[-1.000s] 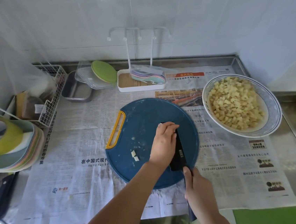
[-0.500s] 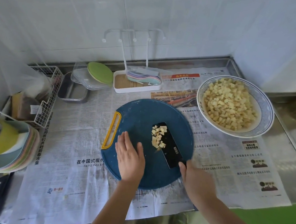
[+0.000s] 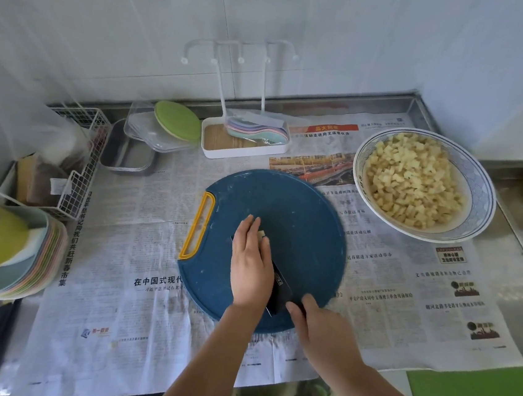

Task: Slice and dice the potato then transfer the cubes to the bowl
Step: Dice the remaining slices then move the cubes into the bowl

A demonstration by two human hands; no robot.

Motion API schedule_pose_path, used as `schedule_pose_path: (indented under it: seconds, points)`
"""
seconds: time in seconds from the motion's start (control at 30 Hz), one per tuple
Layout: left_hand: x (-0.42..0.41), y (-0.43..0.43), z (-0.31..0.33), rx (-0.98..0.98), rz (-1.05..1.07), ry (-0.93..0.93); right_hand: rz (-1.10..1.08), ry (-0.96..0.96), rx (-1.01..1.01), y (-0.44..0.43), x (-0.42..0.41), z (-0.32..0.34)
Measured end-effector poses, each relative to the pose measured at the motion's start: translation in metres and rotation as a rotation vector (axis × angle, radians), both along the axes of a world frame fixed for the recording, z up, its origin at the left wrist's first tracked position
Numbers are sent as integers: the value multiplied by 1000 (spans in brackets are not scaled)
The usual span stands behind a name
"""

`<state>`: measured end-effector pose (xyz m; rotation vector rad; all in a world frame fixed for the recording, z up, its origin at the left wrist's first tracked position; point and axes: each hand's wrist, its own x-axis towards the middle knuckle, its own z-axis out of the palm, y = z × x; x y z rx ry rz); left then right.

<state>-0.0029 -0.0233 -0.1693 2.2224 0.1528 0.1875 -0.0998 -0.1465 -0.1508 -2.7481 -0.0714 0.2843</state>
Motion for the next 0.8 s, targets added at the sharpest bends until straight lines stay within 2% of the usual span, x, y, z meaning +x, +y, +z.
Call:
schedule_pose_path:
  seconds: [0.1,0.33,0.53,0.63,0.8]
  points:
    - [0,-3,4,-44,-9,-29,-21,11,120,-7,3,5]
    - [22,-59,36,-57,-105,-193,-150,2,219,-48,7,49]
    - [68,-152,93,-165,-322,-318,-349,-129,169,-119,32,95]
    - [92,-196,112,-147,-373,-378,-452,-186,155,-150,47,112]
    - [119,-249,120,-128,-503,-242,-559,-216,108,-199,63,120]
